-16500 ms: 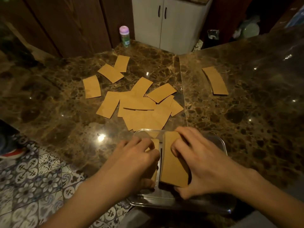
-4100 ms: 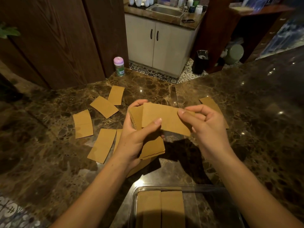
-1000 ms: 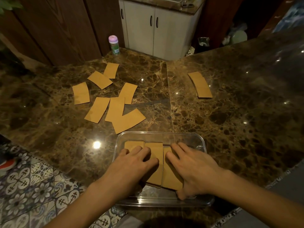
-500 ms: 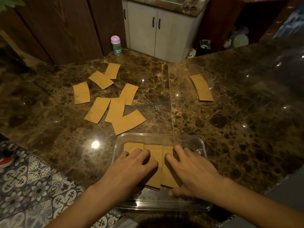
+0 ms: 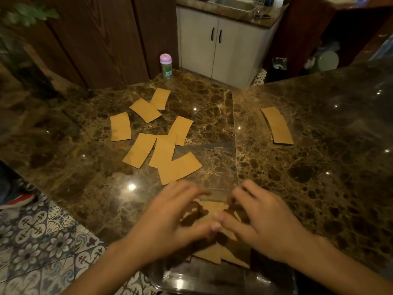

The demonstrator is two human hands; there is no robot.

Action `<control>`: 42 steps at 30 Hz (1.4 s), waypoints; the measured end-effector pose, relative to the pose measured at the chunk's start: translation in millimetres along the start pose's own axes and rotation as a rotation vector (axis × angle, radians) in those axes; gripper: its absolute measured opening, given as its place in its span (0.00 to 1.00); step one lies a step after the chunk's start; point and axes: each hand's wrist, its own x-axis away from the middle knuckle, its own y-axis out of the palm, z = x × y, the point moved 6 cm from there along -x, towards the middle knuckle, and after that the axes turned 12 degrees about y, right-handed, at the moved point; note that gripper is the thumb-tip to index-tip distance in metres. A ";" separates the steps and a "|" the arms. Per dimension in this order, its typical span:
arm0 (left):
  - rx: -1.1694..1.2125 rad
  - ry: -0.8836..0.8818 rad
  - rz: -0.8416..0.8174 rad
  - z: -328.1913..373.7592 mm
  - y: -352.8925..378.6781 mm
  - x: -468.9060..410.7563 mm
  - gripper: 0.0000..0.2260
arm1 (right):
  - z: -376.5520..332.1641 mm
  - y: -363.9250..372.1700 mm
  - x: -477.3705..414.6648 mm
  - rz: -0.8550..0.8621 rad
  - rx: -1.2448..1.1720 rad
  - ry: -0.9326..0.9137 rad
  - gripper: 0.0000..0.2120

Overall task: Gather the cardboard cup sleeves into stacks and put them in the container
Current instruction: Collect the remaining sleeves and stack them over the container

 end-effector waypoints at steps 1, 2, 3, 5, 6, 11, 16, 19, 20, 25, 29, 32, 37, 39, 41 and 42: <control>-0.014 -0.042 0.093 -13.0 -16.1 -5.8 0.23 | -2.1 -9.5 -13.5 0.069 -0.072 -0.010 0.29; -0.031 -0.090 0.163 -29.1 -30.8 -11.9 0.23 | -3.5 -16.4 -28.7 0.100 -0.104 -0.007 0.24; -0.044 -0.148 0.224 -48.8 -43.8 -17.6 0.24 | -4.4 -20.3 -45.7 0.105 -0.104 -0.002 0.20; -0.090 -0.308 0.344 -98.5 -66.9 -22.4 0.30 | -3.9 -18.0 -84.9 0.045 -0.025 0.017 0.21; -0.127 -0.402 0.382 -126.6 -76.1 -22.2 0.35 | -3.4 -11.1 -105.7 -0.030 0.037 0.029 0.28; -0.406 -0.791 0.225 -240.5 -96.3 -17.7 0.62 | -12.7 45.1 -176.7 -0.388 0.119 -0.086 0.65; -0.350 -0.940 -0.039 -281.3 -86.0 -31.2 0.70 | -16.6 90.0 -231.5 -0.429 0.218 -0.130 0.70; -0.359 -0.841 -0.114 -281.6 -72.6 -45.8 0.69 | -10.8 102.1 -253.3 -0.408 0.244 -0.114 0.65; -0.359 -0.775 -0.114 -278.0 -66.8 -50.8 0.67 | -9.1 103.3 -258.1 -0.381 0.234 -0.111 0.62; -0.356 -0.602 -0.090 -257.9 -47.0 -68.5 0.53 | -4.6 92.7 -277.2 -0.205 0.190 -0.101 0.58; -0.383 -0.507 -0.057 -244.3 -38.2 -76.8 0.37 | 0.7 87.7 -288.7 -0.220 0.139 -0.006 0.63; -0.323 -0.409 -0.018 -230.9 -32.0 -78.1 0.29 | 1.8 85.7 -292.0 -0.232 0.126 0.028 0.64; -0.388 -0.455 0.122 -215.2 -35.1 -79.1 0.28 | -1.8 72.4 -295.7 -0.191 0.164 0.151 0.66; -0.329 -0.559 0.157 -217.4 -36.1 -78.0 0.30 | 0.6 67.0 -295.7 -0.221 0.186 0.211 0.62; -0.218 -0.627 0.178 -219.7 -38.4 -78.3 0.32 | 3.6 63.0 -293.4 -0.259 0.140 0.214 0.52; -0.163 -0.635 0.200 -219.8 -39.4 -78.6 0.31 | 5.0 62.6 -291.1 -0.279 0.100 0.200 0.46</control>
